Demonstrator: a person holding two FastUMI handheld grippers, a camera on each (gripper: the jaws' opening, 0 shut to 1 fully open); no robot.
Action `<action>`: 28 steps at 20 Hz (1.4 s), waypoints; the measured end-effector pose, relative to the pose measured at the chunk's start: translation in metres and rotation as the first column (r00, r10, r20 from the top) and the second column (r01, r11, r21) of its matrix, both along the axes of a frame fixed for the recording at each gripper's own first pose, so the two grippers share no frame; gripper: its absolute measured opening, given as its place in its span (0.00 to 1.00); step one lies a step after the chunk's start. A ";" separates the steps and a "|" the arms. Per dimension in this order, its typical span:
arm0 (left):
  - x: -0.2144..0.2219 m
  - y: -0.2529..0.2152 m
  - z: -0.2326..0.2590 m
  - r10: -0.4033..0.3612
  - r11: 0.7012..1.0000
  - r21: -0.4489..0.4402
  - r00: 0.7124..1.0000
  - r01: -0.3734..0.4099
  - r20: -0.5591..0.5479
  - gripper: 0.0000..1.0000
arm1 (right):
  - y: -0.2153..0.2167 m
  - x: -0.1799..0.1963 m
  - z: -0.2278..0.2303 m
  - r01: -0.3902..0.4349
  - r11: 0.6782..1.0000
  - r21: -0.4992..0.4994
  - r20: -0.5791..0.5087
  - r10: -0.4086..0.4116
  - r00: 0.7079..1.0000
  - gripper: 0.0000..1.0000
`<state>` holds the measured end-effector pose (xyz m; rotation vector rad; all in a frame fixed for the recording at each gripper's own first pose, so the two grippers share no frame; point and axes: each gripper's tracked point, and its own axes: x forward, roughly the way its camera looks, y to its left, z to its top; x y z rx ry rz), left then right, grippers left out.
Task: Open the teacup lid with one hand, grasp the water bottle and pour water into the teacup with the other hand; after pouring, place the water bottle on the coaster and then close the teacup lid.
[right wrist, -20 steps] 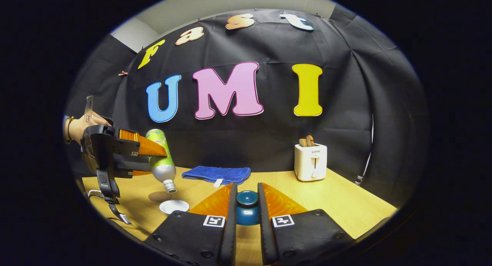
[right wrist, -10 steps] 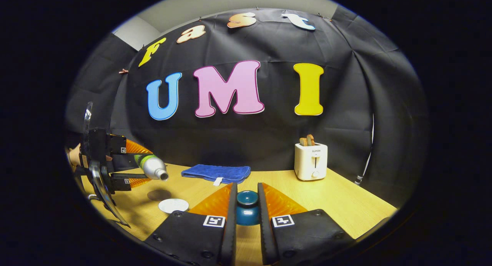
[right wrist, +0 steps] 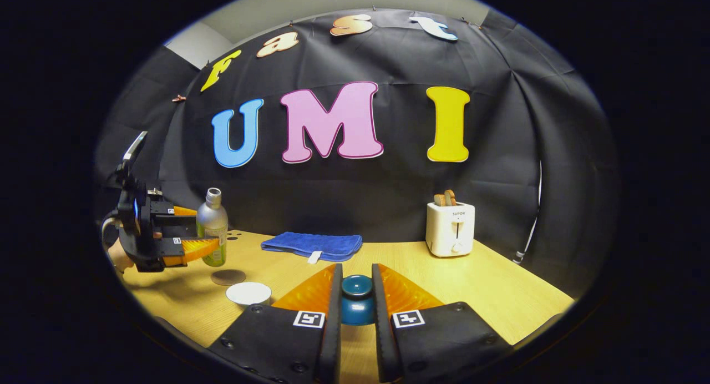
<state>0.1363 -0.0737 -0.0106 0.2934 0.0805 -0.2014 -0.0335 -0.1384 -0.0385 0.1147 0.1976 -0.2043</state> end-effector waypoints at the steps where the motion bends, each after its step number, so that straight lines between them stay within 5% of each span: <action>1: 0.001 0.002 0.004 0.012 0.994 -0.104 1.000 -0.011 0.005 0.79 | 0.000 0.000 0.001 0.000 1.000 -0.001 0.001 0.000 1.000 0.30; 4: 0.003 0.013 -0.001 0.029 0.938 -0.345 1.000 -0.028 -0.004 0.80 | -0.001 -0.001 0.003 0.004 1.000 -0.002 0.008 -0.004 1.000 0.30; 6: -0.001 0.021 -0.002 0.069 0.908 -0.413 0.997 -0.079 -0.040 0.80 | -0.004 -0.002 0.004 0.009 1.000 -0.002 0.009 -0.009 1.000 0.30; 10: -0.004 0.017 0.003 0.099 0.889 -0.441 0.991 -0.127 -0.086 0.80 | -0.005 -0.001 0.001 0.013 1.000 0.000 0.006 -0.013 1.000 0.30; 23: -0.006 0.015 -0.008 0.084 0.910 -0.394 0.988 -0.130 -0.130 0.81 | -0.002 0.000 0.000 0.002 1.000 0.007 0.004 -0.002 1.000 0.30; 28: -0.016 0.008 -0.010 0.086 0.936 -0.325 0.983 -0.135 -0.161 0.94 | 0.001 0.001 0.000 -0.004 1.000 0.008 0.005 0.004 1.000 0.30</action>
